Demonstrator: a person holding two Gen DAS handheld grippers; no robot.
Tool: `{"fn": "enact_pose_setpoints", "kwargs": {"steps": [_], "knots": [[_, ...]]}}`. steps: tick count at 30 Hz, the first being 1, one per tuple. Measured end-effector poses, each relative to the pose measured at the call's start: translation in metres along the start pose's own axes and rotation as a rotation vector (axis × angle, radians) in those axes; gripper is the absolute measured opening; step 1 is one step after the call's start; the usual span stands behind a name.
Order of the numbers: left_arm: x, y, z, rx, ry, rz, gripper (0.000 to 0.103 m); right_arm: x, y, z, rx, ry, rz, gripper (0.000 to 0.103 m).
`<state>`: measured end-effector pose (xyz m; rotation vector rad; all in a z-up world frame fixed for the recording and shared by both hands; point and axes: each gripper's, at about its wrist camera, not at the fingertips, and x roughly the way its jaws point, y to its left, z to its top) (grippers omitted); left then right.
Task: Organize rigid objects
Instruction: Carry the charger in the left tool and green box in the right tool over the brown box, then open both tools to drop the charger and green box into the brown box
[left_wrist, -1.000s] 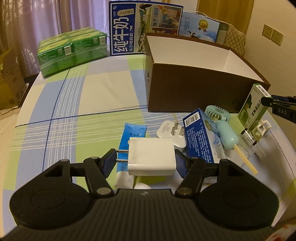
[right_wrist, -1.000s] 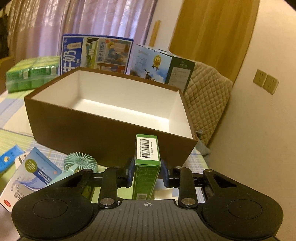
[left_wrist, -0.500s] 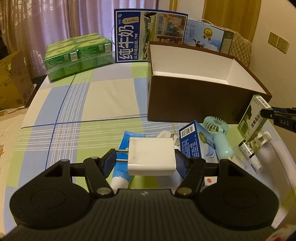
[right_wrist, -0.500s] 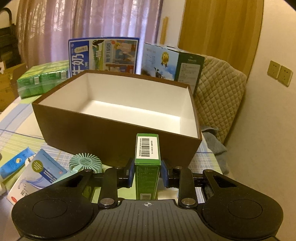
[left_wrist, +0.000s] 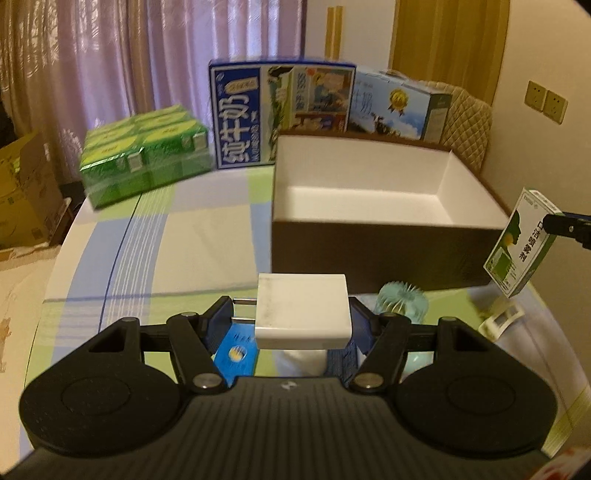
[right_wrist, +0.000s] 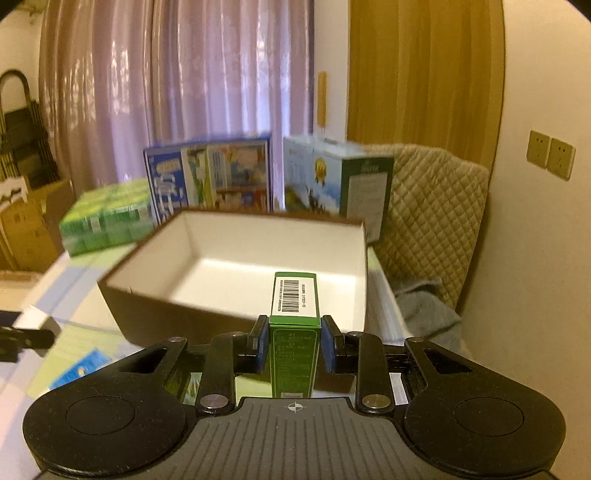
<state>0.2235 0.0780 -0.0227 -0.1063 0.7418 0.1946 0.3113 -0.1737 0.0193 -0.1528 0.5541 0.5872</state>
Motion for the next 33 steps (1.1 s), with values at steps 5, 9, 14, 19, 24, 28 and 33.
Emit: {"fn": "enact_pose_setpoints", "kwargs": {"steps": [5,9,14,19,24,28,33], "knots": [[0.005,-0.014,0.023,0.045,-0.026,-0.015,0.063,-0.011,-0.006,0.027,0.021,-0.059,0.013,0.026],[0.013,-0.025,0.043,0.076,-0.051,-0.032,0.063,-0.012,-0.009,0.048,0.022,-0.104,0.009,0.026],[0.033,-0.037,0.068,0.097,-0.069,-0.058,0.063,0.001,-0.015,0.068,0.03,-0.133,-0.008,0.026],[0.061,-0.043,0.089,0.125,-0.067,-0.062,0.063,0.026,-0.021,0.078,0.034,-0.13,-0.04,0.026],[0.096,-0.044,0.103,0.144,-0.036,-0.053,0.063,0.061,-0.027,0.075,0.05,-0.078,-0.078,0.026],[0.129,-0.044,0.11,0.159,0.008,-0.046,0.063,0.092,-0.03,0.067,0.061,-0.024,-0.108,0.026],[0.163,-0.044,0.114,0.19,0.066,-0.037,0.063,0.123,-0.035,0.062,0.072,0.063,-0.117,0.026]]}}
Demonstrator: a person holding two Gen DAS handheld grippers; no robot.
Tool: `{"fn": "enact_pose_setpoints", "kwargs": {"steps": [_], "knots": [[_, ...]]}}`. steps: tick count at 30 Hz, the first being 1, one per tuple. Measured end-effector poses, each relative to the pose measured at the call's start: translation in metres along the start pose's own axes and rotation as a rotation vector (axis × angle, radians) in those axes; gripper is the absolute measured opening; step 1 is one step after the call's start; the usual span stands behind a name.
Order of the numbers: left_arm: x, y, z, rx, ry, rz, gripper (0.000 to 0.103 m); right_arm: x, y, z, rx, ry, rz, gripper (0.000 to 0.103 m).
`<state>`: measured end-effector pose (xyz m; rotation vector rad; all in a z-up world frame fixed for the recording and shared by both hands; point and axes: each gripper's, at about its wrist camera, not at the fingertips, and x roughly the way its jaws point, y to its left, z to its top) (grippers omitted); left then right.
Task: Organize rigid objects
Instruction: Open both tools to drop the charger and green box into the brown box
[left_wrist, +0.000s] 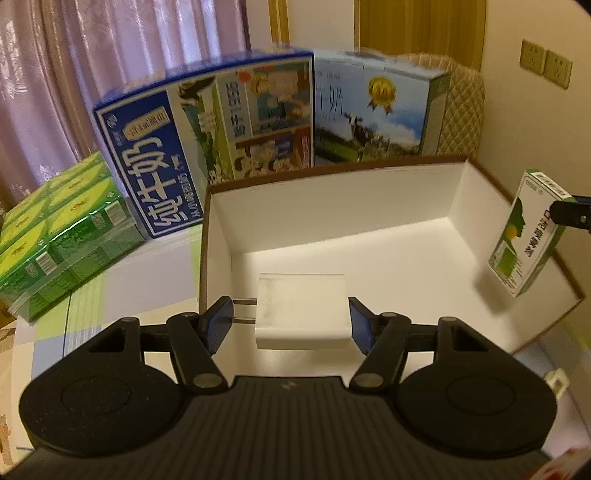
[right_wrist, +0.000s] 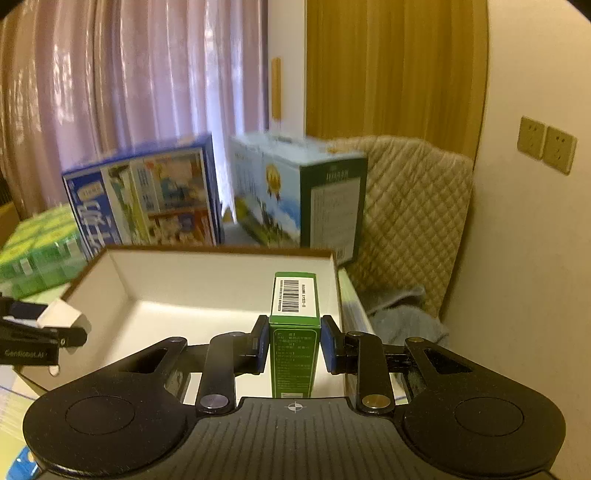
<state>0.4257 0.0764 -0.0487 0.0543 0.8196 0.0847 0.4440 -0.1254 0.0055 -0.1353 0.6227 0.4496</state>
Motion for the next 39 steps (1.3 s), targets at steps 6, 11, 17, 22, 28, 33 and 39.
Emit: {"fn": "enact_pose_setpoints", "kwargs": {"steps": [6,11,17,22,28,33,39], "knots": [[0.035,0.0,0.002,0.016,0.06,0.005,0.063,0.025,-0.002,-0.003,-0.003,0.06,-0.015,0.026],[0.05,0.0,0.008,0.014,0.065,0.005,0.067,0.041,-0.003,-0.002,-0.012,0.105,-0.022,0.026],[0.05,0.007,0.013,-0.023,0.066,-0.002,0.07,0.055,0.001,0.004,-0.032,0.149,-0.031,0.026],[0.042,0.013,0.012,-0.052,0.062,-0.004,0.07,0.065,0.0,0.008,-0.013,0.083,-0.07,0.049],[0.025,0.021,0.006,-0.092,0.057,-0.011,0.07,0.053,-0.009,0.009,0.03,0.049,-0.026,0.056],[0.005,0.019,-0.003,-0.105,0.055,-0.016,0.07,0.034,-0.01,0.001,0.046,0.057,0.002,0.057],[-0.015,0.017,-0.013,-0.131,0.052,-0.03,0.07,0.012,-0.008,-0.012,0.056,0.076,0.03,0.057]]}}
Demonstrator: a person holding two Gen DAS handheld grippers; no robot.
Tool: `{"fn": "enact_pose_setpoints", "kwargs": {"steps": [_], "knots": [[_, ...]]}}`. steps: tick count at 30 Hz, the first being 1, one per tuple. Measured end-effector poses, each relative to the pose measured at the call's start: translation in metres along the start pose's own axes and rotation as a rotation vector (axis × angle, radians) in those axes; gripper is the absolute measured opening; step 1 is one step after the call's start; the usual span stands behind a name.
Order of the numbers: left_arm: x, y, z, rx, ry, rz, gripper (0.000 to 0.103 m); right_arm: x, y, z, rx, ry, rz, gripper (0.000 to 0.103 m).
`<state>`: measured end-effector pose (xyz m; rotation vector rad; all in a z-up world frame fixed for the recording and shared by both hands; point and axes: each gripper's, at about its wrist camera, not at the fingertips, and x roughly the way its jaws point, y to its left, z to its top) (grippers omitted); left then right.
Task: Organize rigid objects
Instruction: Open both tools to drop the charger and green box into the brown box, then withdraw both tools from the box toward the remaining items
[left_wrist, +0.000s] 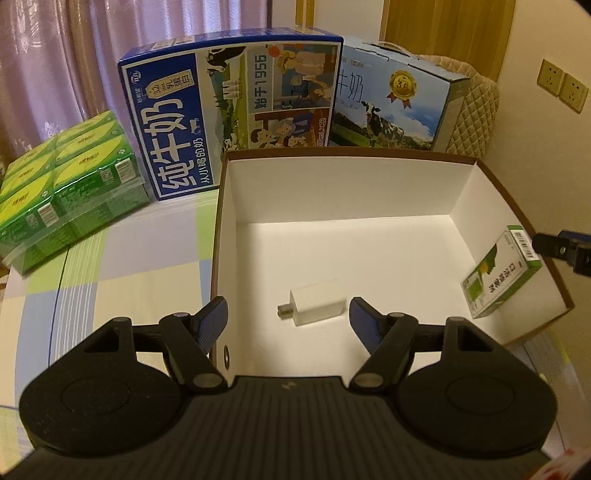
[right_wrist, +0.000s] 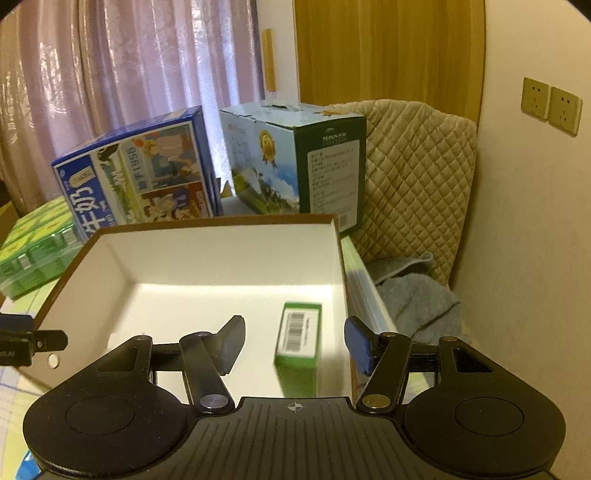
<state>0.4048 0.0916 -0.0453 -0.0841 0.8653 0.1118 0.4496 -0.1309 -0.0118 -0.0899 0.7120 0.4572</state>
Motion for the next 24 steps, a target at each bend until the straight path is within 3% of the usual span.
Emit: {"fn": "enact_pose_setpoints", "kwargs": {"steps": [24], "knots": [[-0.091,-0.003,-0.05,-0.055,-0.047,-0.011,0.07,-0.086,0.005,-0.041,0.035,0.008,0.061,0.057]]}}
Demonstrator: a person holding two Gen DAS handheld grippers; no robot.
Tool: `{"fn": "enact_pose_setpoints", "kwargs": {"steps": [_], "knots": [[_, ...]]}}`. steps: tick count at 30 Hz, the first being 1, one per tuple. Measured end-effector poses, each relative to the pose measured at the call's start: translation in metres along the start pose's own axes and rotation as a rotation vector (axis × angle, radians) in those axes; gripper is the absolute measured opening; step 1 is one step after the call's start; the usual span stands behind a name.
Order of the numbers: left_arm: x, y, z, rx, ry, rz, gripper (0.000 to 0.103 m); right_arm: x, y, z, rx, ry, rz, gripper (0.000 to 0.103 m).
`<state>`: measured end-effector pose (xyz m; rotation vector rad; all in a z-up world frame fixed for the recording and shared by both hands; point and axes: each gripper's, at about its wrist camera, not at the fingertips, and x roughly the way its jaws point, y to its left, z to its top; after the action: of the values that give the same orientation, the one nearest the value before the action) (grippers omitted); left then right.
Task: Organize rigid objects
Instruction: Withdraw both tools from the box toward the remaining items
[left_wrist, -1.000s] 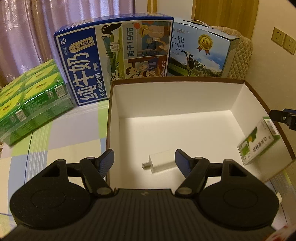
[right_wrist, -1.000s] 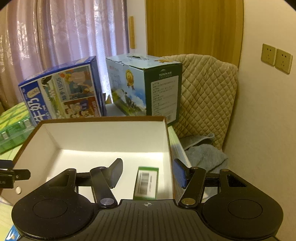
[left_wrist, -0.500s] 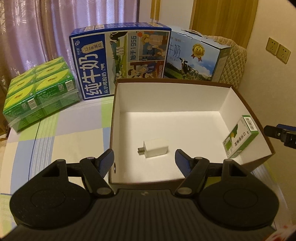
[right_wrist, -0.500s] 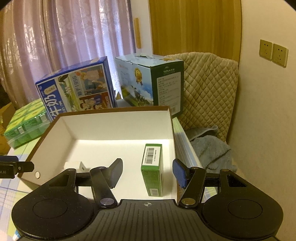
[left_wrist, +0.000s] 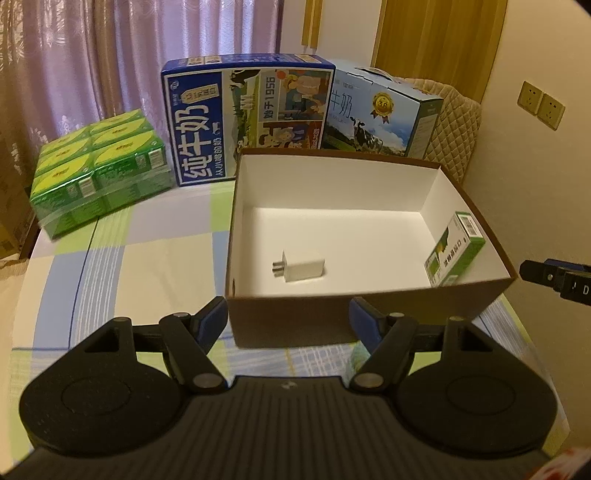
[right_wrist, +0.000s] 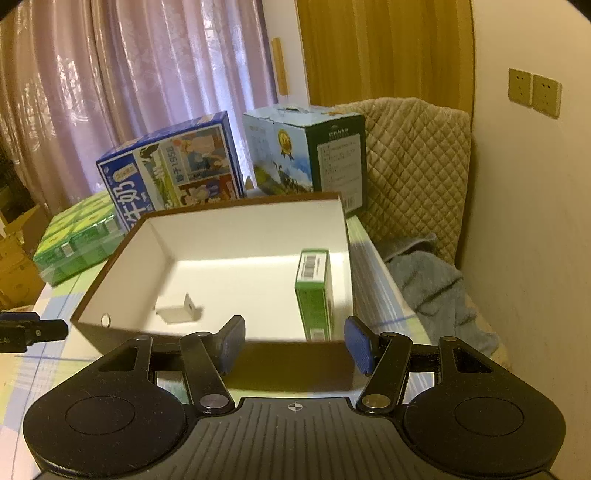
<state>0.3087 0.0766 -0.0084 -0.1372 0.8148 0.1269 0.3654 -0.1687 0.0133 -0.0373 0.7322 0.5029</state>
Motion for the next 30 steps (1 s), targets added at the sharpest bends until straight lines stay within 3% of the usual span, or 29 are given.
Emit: {"fn": "enact_pose_setpoints", "kwargs": {"steps": [14,30], "knots": [[-0.037,0.014,-0.047,-0.047,0.018,0.037,0.07,-0.029,0.001,-0.043,0.009,0.06,0.009,0.057],[-0.047,0.038,-0.101,-0.058,0.072,0.077,0.07,-0.016,-0.006,-0.087,-0.003,0.193,0.025,0.057]]}}
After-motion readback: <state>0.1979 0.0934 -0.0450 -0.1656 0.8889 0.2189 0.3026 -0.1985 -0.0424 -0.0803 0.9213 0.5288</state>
